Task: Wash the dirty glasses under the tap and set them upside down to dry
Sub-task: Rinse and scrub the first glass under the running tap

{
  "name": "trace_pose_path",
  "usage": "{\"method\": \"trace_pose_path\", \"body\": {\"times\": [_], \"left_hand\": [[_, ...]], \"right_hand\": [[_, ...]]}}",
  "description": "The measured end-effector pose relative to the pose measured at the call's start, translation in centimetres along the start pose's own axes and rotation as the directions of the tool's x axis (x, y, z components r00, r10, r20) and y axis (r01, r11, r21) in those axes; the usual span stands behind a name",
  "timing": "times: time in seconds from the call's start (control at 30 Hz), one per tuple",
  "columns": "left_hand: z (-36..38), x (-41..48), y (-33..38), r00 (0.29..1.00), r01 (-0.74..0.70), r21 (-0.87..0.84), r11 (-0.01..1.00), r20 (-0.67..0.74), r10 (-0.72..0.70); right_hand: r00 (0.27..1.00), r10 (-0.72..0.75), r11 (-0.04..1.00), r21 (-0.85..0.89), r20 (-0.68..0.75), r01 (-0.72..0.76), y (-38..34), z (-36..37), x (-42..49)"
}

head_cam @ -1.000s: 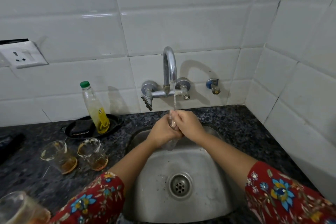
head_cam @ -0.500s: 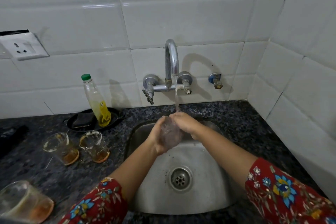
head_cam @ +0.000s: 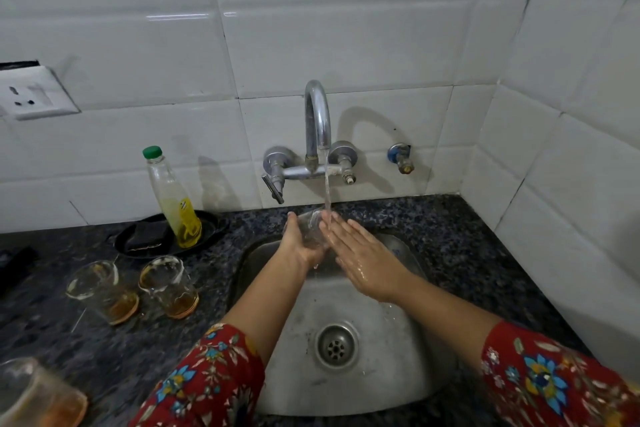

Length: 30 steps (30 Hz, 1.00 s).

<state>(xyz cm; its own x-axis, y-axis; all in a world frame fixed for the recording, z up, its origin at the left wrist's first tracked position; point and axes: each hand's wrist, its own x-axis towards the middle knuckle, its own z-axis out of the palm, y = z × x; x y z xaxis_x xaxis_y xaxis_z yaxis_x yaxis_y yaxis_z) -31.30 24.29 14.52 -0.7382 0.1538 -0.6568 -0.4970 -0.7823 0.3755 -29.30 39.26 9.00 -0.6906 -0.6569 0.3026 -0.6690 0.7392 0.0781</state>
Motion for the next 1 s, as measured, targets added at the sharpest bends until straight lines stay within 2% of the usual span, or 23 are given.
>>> {"method": "trace_pose_path", "body": {"times": [0.1, 0.17, 0.23, 0.3, 0.37, 0.4, 0.47, 0.53, 0.6, 0.63, 0.67, 0.7, 0.73, 0.77, 0.8, 0.83, 0.87, 0.9, 0.93, 0.97, 1.0], "left_hand": [[-0.5, 0.7, -0.3, 1.000, 0.001, 0.060, 0.998, 0.017, -0.002], [-0.4, 1.1, -0.7, 1.000, -0.021, 0.037, 0.999, 0.004, 0.021], [-0.1, 1.4, -0.9, 0.996, -0.093, 0.027, 0.995, 0.014, 0.092], [0.0, 2.4, -1.5, 0.973, -0.220, 0.094, 0.971, -0.049, 0.226], [0.3, 2.5, -1.5, 0.901, -0.369, 0.246, 0.896, -0.142, 0.409], [0.4, 2.5, -1.6, 0.871, -0.403, 0.348, 0.847, -0.139, 0.471], [0.5, 2.5, -1.4, 0.858, -0.440, 0.396, 0.806, -0.080, 0.508], [0.3, 2.6, -0.9, 0.863, -0.464, 0.386, 0.797, -0.005, 0.505], [-0.2, 2.6, -0.4, 0.876, -0.468, 0.387, 0.794, 0.084, 0.475], [-0.4, 2.3, -0.2, 0.896, -0.444, 0.366, 0.818, 0.148, 0.420], [-0.8, 2.0, 0.0, 0.910, -0.406, 0.342, 0.847, 0.233, 0.342], [-1.0, 1.6, 0.1, 0.912, -0.364, 0.315, 0.876, 0.313, 0.266], [-1.3, 1.6, 0.3, 0.900, -0.339, 0.290, 0.895, 0.379, 0.218], [-1.7, 1.7, 0.3, 0.884, -0.327, 0.270, 0.905, 0.427, 0.192], [-1.9, 1.8, 0.3, 0.881, -0.339, 0.285, 0.897, 0.431, 0.196], [-1.8, 1.7, 0.0, 0.889, -0.350, 0.300, 0.887, 0.406, 0.213], [-1.6, 1.8, -0.4, 0.896, -0.389, 0.324, 0.863, 0.349, 0.273], [-1.3, 2.1, -0.9, 0.893, -0.437, 0.366, 0.822, 0.289, 0.345], [-0.9, 2.3, -1.3, 0.876, -0.483, 0.423, 0.767, 0.238, 0.420], [-0.5, 2.3, -1.5, 0.853, -0.517, 0.469, 0.716, 0.215, 0.475], [-0.1, 2.2, -1.5, 0.846, -0.526, 0.499, 0.689, 0.220, 0.486]], "right_hand": [[0.994, -0.102, 0.993, -0.070, -0.038, 0.099, 0.0, -0.1, -0.2], [0.989, -0.080, 0.992, -0.112, -0.123, 0.066, -0.6, -0.6, 0.9], [0.988, 0.073, 0.987, -0.135, -0.137, -0.091, -1.7, -1.7, 2.7], [0.947, 0.322, 0.943, -0.081, -0.020, -0.323, -2.5, -3.4, 4.8], [0.831, 0.525, 0.835, 0.078, 0.184, -0.545, -2.6, -4.8, 6.0], [0.780, 0.575, 0.774, 0.146, 0.246, -0.616, -2.6, -5.2, 6.4], [0.736, 0.628, 0.697, 0.237, 0.254, -0.676, -2.9, -5.4, 6.4], [0.739, 0.645, 0.696, 0.249, 0.196, -0.673, -3.4, -4.9, 6.3], [0.721, 0.649, 0.652, 0.310, 0.243, -0.692, -3.4, -4.8, 6.1], [0.714, 0.619, 0.574, 0.432, 0.327, -0.696, -3.0, -4.9, 5.9], [0.711, 0.546, 0.420, 0.589, 0.443, -0.690, -2.3, -5.2, 5.5], [0.711, 0.421, 0.193, 0.710, 0.563, -0.677, -1.9, -5.5, 5.1], [0.718, 0.271, -0.045, 0.754, 0.641, -0.655, -1.5, -5.9, 4.7], [0.726, 0.165, -0.212, 0.743, 0.668, -0.635, -1.3, -6.1, 4.3], [0.722, 0.126, -0.270, 0.724, 0.680, -0.635, -1.2, -6.0, 3.9], [0.707, 0.165, -0.248, 0.723, 0.688, -0.645, -1.3, -5.5, 3.7], [0.680, 0.275, -0.126, 0.727, 0.680, -0.675, -1.6, -5.1, 3.7], [0.654, 0.431, 0.082, 0.694, 0.622, -0.715, -2.0, -4.3, 3.7], [0.633, 0.580, 0.290, 0.596, 0.513, -0.749, -2.4, -3.6, 3.8], [0.615, 0.691, 0.403, 0.503, 0.380, -0.764, -2.7, -3.0, 3.9], [0.613, 0.739, 0.441, 0.488, 0.279, -0.753, -3.1, -2.9, 3.9]]}}
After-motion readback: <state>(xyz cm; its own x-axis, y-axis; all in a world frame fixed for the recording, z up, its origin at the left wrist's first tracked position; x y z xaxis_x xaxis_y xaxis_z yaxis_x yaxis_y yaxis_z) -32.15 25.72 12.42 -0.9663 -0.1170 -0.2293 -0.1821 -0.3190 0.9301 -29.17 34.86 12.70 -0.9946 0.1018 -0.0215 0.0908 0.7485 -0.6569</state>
